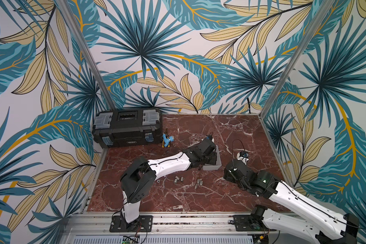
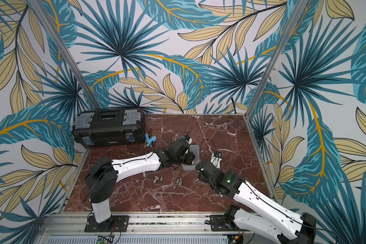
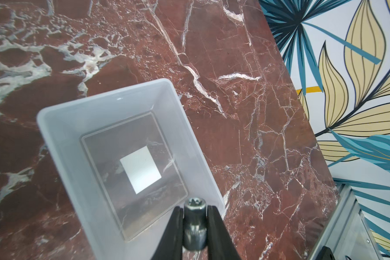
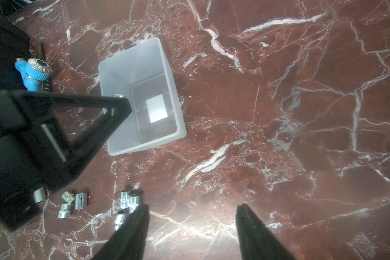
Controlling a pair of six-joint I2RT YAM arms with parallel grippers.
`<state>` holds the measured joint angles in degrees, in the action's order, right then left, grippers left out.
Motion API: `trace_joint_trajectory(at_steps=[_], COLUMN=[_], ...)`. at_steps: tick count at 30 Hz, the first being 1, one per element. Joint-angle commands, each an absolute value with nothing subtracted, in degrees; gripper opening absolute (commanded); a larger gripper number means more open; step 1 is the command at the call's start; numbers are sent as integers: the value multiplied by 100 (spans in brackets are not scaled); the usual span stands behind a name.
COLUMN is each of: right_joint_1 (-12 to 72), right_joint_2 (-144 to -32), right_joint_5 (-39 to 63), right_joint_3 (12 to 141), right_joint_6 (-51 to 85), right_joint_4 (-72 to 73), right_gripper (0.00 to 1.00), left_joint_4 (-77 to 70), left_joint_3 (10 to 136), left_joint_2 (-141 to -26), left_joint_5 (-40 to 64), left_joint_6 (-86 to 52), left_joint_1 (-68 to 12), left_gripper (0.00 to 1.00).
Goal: Put the socket on the desktop into the storage box
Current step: Place the socket head in the storage box, then pick up the socket head at the center of the board.
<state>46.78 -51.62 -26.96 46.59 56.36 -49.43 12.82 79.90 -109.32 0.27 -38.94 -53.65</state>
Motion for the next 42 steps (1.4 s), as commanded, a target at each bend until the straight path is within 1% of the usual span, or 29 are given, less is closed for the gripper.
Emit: trace_joint_trajectory(at_steps=[1, 5, 6, 8, 10, 13, 17, 21, 25, 26, 30, 36, 38, 42], right_joint_1=[4658, 4658, 4658, 4658, 4658, 4660, 4658, 4657, 4659, 4666, 4729, 4969, 5055, 5235], right_joint_2=[-5048, -4997, -5009, -5088, -5154, -5194, -5225, -5379, -5578, -5629, -6030, -6533, -6612, -6632], right_joint_5=[-2638, -2595, -2574, -2509, -2470, -2444, -2398, -2303, -2102, -2040, -1831, -1806, -1798, -1875], right_joint_3=[4568, 4605, 4623, 4679, 4740, 4853, 5028, 5243, 5510, 5581, 5955, 6279, 6260, 5996], right_joint_6=[5610, 5480, 5445, 5382, 5344, 5270, 5149, 4998, 4816, 4748, 4501, 4361, 4352, 4419], right_joint_4=[-5068, -5068, -5063, -5063, -5063, -5066, -5099, -5186, -5203, -5205, -5186, -4899, -4741, -4428], right_gripper=[66, 66, 66, 66, 66, 66, 66, 66, 66, 66, 66, 66, 65, 64], left_joint_4=[1521, 1827, 1881, 1910, 1934, 1956, 1943, 1956, 2089, 2097, 2193, 2524, 2663, 3291], left_joint_3=[8386, 8576, 8603, 8609, 8583, 8553, 8534, 8543, 8409, 8308, 7576, 5853, 5355, 4725], left_joint_2=[-11198, -11403, -11428, -11444, -11413, -11335, -11174, -10831, -10063, -9836, -8665, -6777, -6426, -6118], left_joint_5=[96, -52, -81, -116, -149, -258, -312, -398, -576, -766, -1077, -1704, -1742, -1565], left_joint_6=[-3852, -3825, -3823, -3794, -3773, -3722, -3633, -3554, -3364, -3314, -3137, -3277, -3406, -3767], left_joint_1=[-5383, -5396, -5405, -5405, -5406, -5439, -5494, -5561, -5621, -5625, -5625, -5612, -5607, -5616], left_gripper=[0, 0, 2, 23, 37, 51, 61, 62, 62, 62, 61, 62, 62, 57])
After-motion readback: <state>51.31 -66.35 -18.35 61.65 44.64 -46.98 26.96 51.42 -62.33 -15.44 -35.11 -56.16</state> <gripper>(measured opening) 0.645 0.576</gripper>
